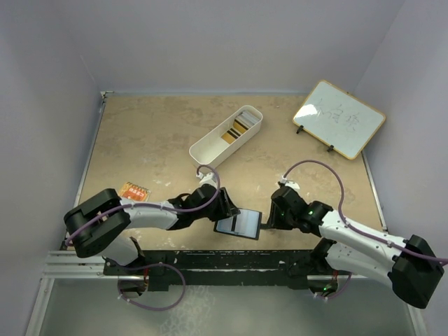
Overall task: Put the credit cards into the card holder
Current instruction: Insert the credit card into the card holder.
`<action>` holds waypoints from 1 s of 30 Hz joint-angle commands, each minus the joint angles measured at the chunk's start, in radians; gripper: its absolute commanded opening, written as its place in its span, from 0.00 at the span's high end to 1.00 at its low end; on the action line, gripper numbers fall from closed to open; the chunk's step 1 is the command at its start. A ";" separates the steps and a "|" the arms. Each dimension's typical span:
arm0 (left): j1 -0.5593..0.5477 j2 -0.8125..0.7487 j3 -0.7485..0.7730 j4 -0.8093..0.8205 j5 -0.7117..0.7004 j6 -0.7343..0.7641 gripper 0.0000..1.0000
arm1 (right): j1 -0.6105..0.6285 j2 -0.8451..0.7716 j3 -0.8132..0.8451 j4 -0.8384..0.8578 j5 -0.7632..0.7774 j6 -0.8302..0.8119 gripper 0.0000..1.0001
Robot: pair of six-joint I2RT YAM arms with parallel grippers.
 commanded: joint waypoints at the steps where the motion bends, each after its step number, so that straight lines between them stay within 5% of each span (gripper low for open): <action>1: -0.021 0.006 -0.017 0.042 -0.010 -0.028 0.55 | 0.003 0.026 -0.026 0.070 -0.003 0.008 0.65; 12: -0.058 0.037 0.018 0.061 -0.027 -0.041 0.55 | 0.002 0.073 -0.091 0.219 -0.086 0.015 0.82; 30: -0.076 0.078 0.021 0.259 0.031 -0.130 0.55 | 0.002 0.079 -0.098 0.275 -0.060 0.013 0.93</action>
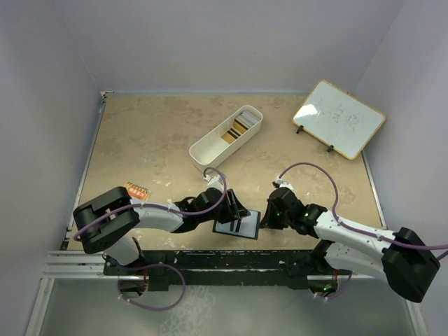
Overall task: Put the credit cards into the card holder
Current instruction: Insert the credit card into the card holder.
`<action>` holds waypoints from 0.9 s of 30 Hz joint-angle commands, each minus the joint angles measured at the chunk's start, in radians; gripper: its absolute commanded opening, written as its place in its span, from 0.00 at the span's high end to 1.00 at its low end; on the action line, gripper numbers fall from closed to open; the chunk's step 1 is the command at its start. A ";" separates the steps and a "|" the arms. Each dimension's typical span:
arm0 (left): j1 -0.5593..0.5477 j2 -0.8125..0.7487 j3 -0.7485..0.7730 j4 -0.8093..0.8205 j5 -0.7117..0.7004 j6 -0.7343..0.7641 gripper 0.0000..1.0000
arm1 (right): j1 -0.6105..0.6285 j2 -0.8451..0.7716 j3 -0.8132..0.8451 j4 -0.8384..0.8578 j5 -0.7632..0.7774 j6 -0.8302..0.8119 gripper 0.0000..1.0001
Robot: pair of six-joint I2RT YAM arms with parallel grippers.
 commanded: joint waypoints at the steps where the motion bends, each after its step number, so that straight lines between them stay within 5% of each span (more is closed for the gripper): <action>1: -0.010 0.019 0.009 0.118 0.028 -0.055 0.55 | 0.003 0.001 -0.012 0.013 0.031 0.006 0.93; 12: -0.010 -0.105 0.047 -0.154 -0.060 -0.003 0.51 | 0.003 0.003 -0.018 0.008 0.028 0.007 0.94; 27: -0.014 -0.039 0.038 -0.133 -0.039 -0.013 0.40 | 0.003 -0.016 -0.033 0.002 0.027 0.015 0.94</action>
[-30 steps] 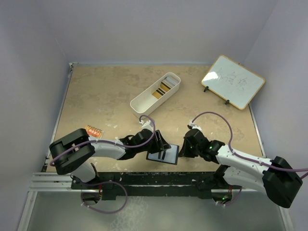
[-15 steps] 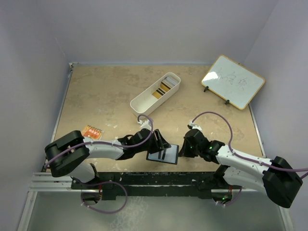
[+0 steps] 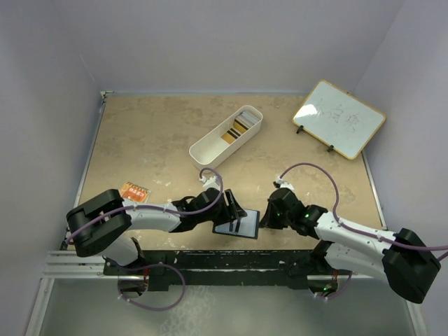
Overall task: Put the credit cards into the card holder
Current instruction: Insert the credit card into the card holder.
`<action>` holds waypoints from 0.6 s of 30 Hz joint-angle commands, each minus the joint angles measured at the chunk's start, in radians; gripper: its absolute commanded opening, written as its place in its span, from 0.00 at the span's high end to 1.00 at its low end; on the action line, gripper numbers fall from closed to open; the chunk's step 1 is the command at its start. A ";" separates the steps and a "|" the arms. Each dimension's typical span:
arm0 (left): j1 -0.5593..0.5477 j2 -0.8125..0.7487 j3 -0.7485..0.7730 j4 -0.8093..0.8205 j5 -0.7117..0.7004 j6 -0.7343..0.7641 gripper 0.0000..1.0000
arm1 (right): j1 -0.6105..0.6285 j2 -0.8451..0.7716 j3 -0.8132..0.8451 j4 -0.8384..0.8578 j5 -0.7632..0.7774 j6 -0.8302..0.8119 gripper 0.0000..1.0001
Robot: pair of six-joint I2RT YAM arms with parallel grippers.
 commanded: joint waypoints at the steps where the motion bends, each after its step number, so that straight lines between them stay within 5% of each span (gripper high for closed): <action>1: -0.012 0.022 0.020 0.045 0.003 0.004 0.40 | 0.002 -0.014 -0.023 -0.023 0.019 0.006 0.94; 18: -0.040 0.066 0.050 0.146 0.047 -0.042 0.40 | 0.003 0.002 -0.025 -0.017 0.021 0.013 0.94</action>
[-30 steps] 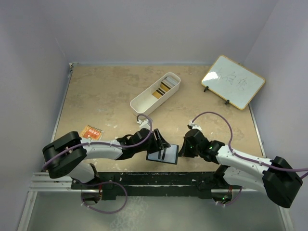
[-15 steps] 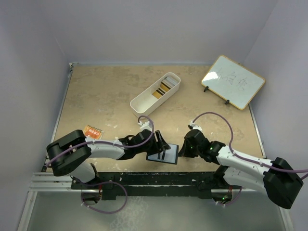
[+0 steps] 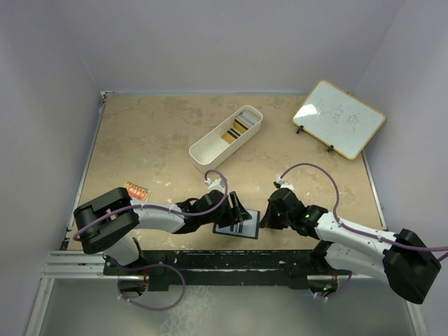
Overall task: Put the credit cards into the card holder
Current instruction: Insert the credit card into the card holder, then close the card holder at the center of the board.
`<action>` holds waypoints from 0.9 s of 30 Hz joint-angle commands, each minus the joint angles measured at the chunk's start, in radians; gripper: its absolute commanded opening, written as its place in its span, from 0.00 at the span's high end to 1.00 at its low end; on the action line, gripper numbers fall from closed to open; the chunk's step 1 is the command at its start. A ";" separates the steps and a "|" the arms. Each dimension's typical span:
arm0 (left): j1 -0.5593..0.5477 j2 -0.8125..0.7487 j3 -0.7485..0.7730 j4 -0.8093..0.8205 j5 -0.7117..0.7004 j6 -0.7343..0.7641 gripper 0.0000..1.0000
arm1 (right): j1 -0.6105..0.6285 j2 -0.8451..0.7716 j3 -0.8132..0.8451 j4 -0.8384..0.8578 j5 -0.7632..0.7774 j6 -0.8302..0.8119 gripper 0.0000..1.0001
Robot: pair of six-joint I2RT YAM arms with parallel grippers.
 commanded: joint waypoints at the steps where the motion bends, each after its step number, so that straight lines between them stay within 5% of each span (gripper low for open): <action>1: -0.015 0.008 0.051 0.064 0.017 -0.022 0.40 | 0.003 0.012 -0.019 -0.016 0.020 0.006 0.94; 10: -0.021 -0.044 0.058 0.035 -0.016 -0.014 0.38 | 0.002 0.014 -0.027 0.003 0.024 -0.001 0.95; 20: -0.012 -0.218 0.114 -0.376 -0.227 0.092 0.24 | 0.003 0.025 -0.024 0.042 0.005 -0.037 0.97; 27: 0.086 -0.342 0.041 -0.472 -0.240 0.101 0.19 | 0.002 0.023 -0.025 0.056 -0.007 -0.051 0.97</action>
